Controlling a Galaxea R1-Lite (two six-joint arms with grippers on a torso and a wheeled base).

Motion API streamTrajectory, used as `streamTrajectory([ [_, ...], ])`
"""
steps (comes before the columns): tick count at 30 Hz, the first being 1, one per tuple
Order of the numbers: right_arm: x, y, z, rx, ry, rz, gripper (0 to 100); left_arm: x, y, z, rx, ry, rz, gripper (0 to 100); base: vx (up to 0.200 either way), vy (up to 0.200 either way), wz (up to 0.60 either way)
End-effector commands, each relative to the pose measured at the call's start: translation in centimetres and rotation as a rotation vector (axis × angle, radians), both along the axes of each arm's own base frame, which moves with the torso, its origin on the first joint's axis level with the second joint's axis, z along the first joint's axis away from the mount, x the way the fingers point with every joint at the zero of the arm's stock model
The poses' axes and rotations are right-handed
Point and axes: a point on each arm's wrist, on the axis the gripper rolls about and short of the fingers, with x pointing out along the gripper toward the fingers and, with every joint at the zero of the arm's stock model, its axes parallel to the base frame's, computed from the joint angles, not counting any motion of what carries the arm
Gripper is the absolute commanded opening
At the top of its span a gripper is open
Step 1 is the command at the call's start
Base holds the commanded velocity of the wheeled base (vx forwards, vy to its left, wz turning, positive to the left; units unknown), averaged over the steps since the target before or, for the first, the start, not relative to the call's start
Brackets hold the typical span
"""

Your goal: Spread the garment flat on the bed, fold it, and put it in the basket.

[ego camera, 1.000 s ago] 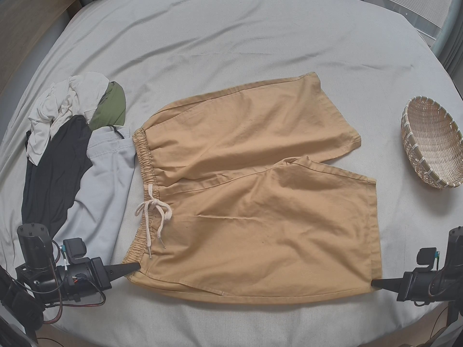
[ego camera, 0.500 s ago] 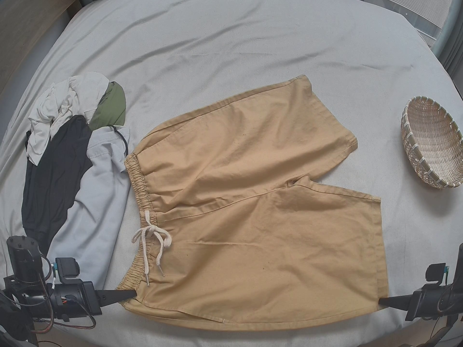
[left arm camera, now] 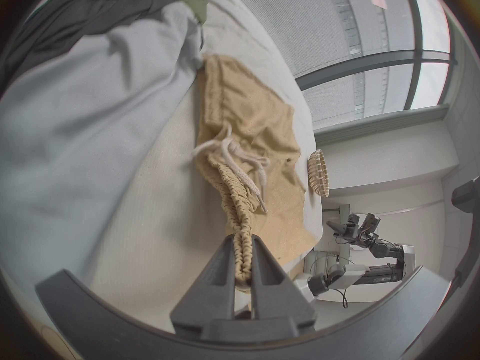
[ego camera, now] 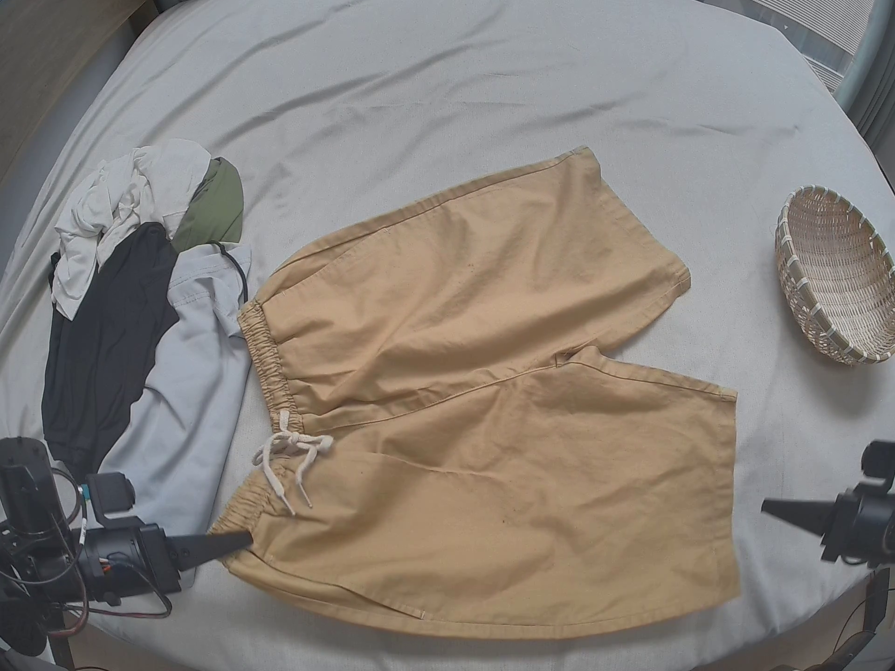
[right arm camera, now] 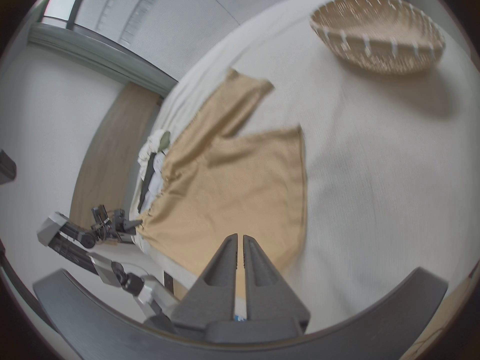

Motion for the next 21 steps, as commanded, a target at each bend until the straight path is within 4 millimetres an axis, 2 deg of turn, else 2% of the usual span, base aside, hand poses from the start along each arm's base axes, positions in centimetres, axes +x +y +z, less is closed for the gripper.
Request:
streamTrajectory([
  [1, 2.0, 0.2, 6.6, 0.069, -0.188, -0.011, 0, 1.7, -0.2, 4.8, -0.051, -0.235, 0.023, 0, 0.0, 0.0, 0.0],
  [4, 3.0, 0.3, 8.3, 0.079, -0.22, -0.021, 0, 2.4, -0.2, 6.1, -0.064, -0.267, 0.058, 0, 0.0, 0.0, 0.0],
  [6, 3.2, 0.2, 7.9, 0.072, -0.187, -0.031, 0, 2.5, -0.2, 6.2, -0.07, -0.265, 0.08, 0, 0.0, 0.0, 0.0],
  [8, 3.1, 0.1, 6.3, 0.06, -0.112, -0.038, 0, 2.3, -0.2, 6.0, -0.068, -0.254, 0.08, 0, 0.0, 0.0, 0.0],
  [9, 3.0, 0.1, 4.1, 0.038, -0.017, -0.043, 0, 2.0, -0.2, 5.4, -0.064, -0.234, 0.077, 0, 0.0, 0.0, 0.0],
  [12, 2.6, 0.1, 0.7, 0.014, 0.109, -0.033, 0, 1.4, -0.2, 4.1, -0.053, -0.188, 0.071, 0, 0.0, 0.0, 0.0],
  [14, 2.5, 0.1, -0.1, 0.009, 0.137, -0.03, 0, 1.2, -0.2, 3.8, -0.051, -0.179, 0.069, 0, 0.0, 0.0, 0.0],
  [16, 1.9, 0.5, -2.1, -0.002, 0.213, 0.005, 0, 0.9, -0.3, 3.2, -0.046, -0.157, 0.061, 0, 0.0, 0.0, 0.0],
  [17, 1.5, 0.8, -2.9, -0.012, 0.25, 0.033, 100, 0.8, -0.3, 3.1, -0.044, -0.153, 0.059, 0, 0.0, 0.0, 0.0],
  [21, 0.4, 1.5, -4.7, -0.042, 0.329, 0.1, 100, 0.5, -0.3, 2.7, -0.04, -0.137, 0.055, 0, 0.0, 0.0, 0.0],
])
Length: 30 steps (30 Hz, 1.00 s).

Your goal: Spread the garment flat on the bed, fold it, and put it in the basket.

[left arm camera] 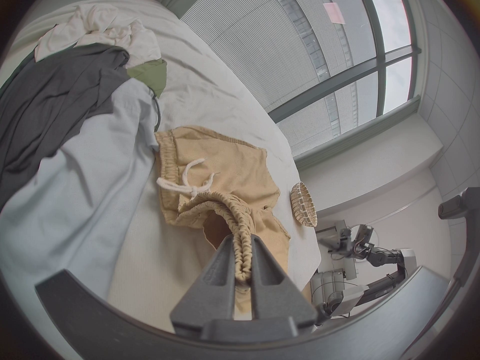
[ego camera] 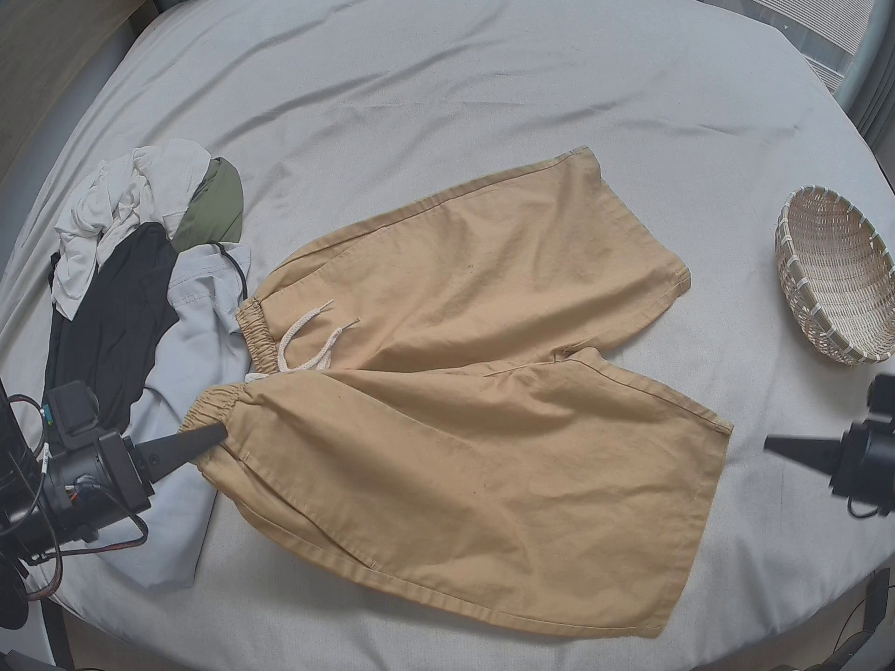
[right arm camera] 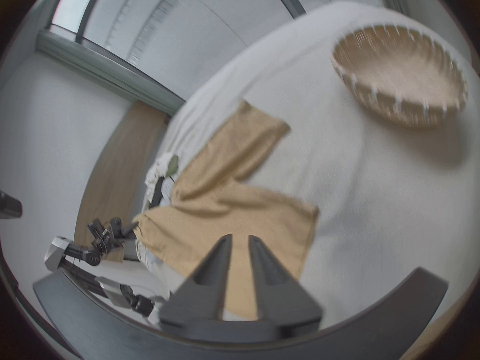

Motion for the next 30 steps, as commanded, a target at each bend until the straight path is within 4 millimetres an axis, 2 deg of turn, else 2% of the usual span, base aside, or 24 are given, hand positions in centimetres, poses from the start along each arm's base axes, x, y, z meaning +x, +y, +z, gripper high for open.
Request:
streamTrajectory([
  [1, -1.8, 1.1, -5.3, -0.057, 0.241, 0.115, 100, -1.1, -0.1, -1.6, 0.01, 0.061, -0.016, 0, 0.0, 0.0, 0.0],
  [4, -2.6, 1.3, -6.8, -0.079, 0.312, 0.155, 100, -1.4, -0.2, -2.2, 0.015, 0.084, -0.026, 0, 0.0, 0.0, 0.0],
  [8, -2.8, 1.5, -7.4, -0.089, 0.354, 0.174, 100, -1.6, -0.3, -2.4, 0.018, 0.092, -0.032, 0, 0.0, 0.0, 0.0],
  [15, -1.7, 2.1, -8.6, -0.116, 0.453, 0.198, 100, -1.8, -0.3, -2.7, 0.02, 0.101, -0.035, 0, 0.0, 0.0, 0.0],
  [26, 0.5, 4.2, -10.4, -0.152, 0.496, 0.275, 100, -2.0, -0.3, -2.7, 0.021, 0.101, -0.029, 0, 0.0, 0.0, 0.0],
  [30, 0.5, 4.8, -10.8, -0.162, 0.502, 0.304, 100, -2.0, -0.3, -2.7, 0.021, 0.099, -0.028, 0, 0.0, 0.0, 0.0],
])
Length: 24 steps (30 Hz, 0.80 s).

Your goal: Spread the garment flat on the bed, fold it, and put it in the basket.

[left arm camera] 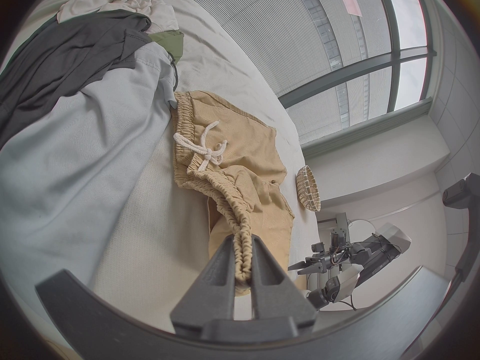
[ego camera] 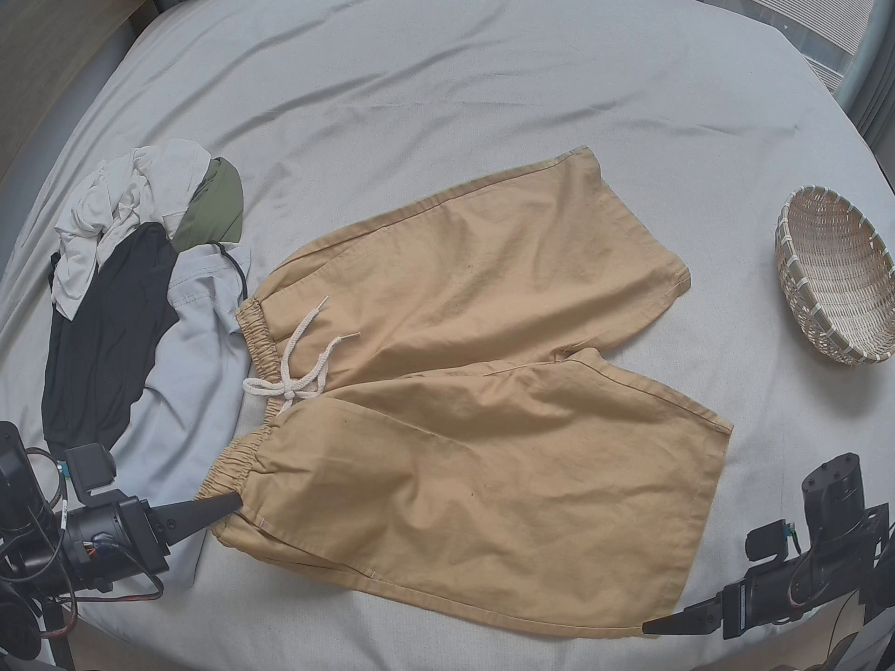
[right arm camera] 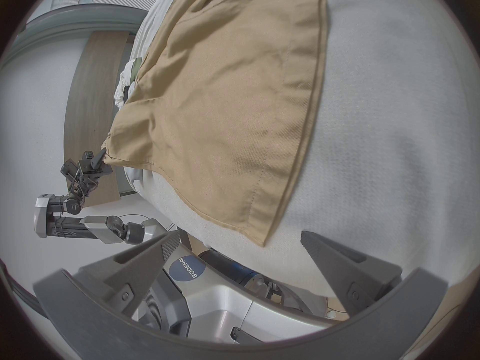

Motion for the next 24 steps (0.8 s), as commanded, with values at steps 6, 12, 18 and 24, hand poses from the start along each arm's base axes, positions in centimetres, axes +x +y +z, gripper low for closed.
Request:
streamTrajectory([
  [6, 0.36, 0.76, -1.4, -0.04, 0.075, 0.032, 100, -0.03, 0.04, 0.12, -0.001, -0.008, 0.004, 0, 0.0, 0.0, 0.0],
  [12, 0.92, 0.93, -1.55, -0.058, 0.044, 0.007, 0, -0.15, 0.06, 0.19, -0.002, -0.014, 0.004, 0, 0.0, 0.0, 0.0],
  [18, 1.01, 0.94, -1.7, -0.062, 0.048, 0.002, 0, -0.4, 0.1, 0.29, -0.006, -0.021, 0.005, 0, 0.0, 0.0, 0.0],
  [24, 0.29, 0.52, -1.3, -0.052, 0.027, -0.005, 0, -0.56, 0.19, 0.21, -0.006, -0.02, 0.009, 0, 0.0, 0.0, 0.0],
])
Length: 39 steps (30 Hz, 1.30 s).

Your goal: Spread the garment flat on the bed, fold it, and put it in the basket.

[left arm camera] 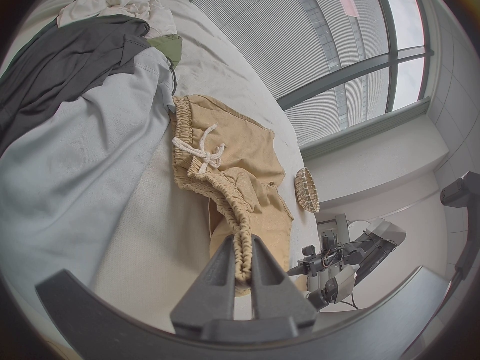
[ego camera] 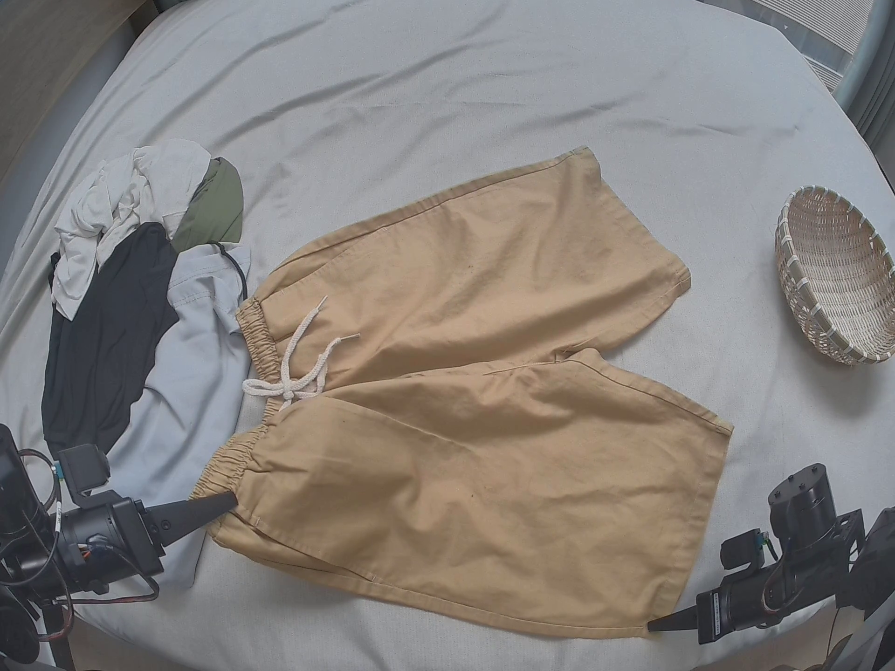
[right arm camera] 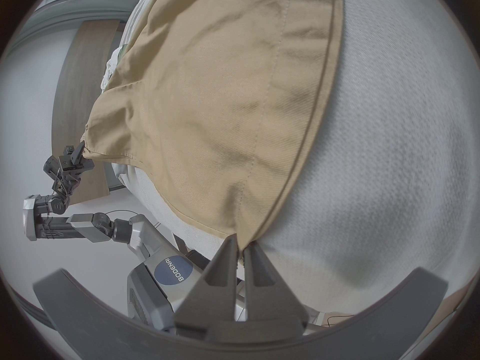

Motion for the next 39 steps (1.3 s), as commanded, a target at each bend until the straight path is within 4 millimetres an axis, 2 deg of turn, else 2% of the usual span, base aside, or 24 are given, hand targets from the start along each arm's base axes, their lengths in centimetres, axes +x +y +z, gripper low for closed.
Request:
streamTrajectory([
  [1, -1.0, -0.5, 0.7, 0.022, -0.037, -0.006, 0, -0.1, 0.1, -0.1, -0.001, 0.005, 0.003, 0, 0.0, 0.0, 0.0],
  [6, -1.9, -0.9, 2.1, 0.079, -0.111, -0.023, 0, -0.3, 0.1, -0.4, -0.002, 0.028, 0.003, 0, 0.0, 0.0, 0.0],
  [8, -2.8, -1.3, 4.7, 0.195, -0.252, -0.035, 0, -0.2, 0.0, -0.6, -0.001, 0.044, -0.003, 0, 0.0, 0.0, 0.0],
  [12, -3.6, -1.9, 8.1, 0.328, -0.415, -0.081, 0, 0.1, -0.1, -0.4, -0.006, 0.036, -0.008, 0, 0.0, 0.0, 0.0],
  [22, -1.8, -3.4, 15.1, 0.443, -0.677, -0.241, 0, 0.9, -0.2, 0.9, -0.019, -0.019, -0.006, 0, 0.0, 0.0, 0.0],
  [30, -1.3, -3.4, 18.8, 0.508, -0.782, -0.234, 0, 0.9, -0.2, 1.2, -0.02, -0.033, -0.006, 0, 0.0, 0.0, 0.0],
  [39, -0.9, -3.6, 21.7, 0.549, -0.854, -0.241, 0, 0.7, -0.5, 2.1, -0.04, -0.067, -0.035, 0, 0.0, 0.0, 0.0],
])
